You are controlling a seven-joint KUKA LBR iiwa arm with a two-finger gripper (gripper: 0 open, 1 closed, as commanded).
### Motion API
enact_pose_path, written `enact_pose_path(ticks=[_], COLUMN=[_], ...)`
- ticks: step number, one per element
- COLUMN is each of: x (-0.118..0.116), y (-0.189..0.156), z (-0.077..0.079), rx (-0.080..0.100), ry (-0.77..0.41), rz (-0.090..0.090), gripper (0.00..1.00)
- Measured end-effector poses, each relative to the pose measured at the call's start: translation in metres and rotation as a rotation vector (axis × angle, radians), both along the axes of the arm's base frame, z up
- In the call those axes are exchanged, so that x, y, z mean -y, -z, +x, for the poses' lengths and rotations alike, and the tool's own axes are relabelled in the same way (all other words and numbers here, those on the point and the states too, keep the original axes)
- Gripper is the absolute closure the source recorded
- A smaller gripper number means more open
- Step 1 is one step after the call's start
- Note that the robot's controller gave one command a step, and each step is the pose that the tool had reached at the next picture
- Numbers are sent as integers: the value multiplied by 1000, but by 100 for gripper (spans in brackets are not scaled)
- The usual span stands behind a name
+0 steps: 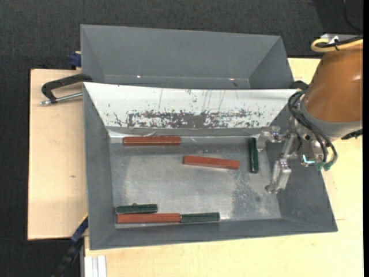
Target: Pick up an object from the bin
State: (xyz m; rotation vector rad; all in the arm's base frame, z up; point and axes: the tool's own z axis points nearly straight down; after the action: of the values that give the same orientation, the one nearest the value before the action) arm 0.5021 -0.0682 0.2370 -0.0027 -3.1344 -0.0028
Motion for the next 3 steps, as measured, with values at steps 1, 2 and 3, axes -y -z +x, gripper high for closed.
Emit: enact_pose_path(ticks=[1,2,3], x=[0,-17,-46], y=[-4,6,68], z=[1,7,11], rx=[7,9,14], ry=[-2,-59,-139], rz=[-1,-3,-1], gripper=[0,0,0])
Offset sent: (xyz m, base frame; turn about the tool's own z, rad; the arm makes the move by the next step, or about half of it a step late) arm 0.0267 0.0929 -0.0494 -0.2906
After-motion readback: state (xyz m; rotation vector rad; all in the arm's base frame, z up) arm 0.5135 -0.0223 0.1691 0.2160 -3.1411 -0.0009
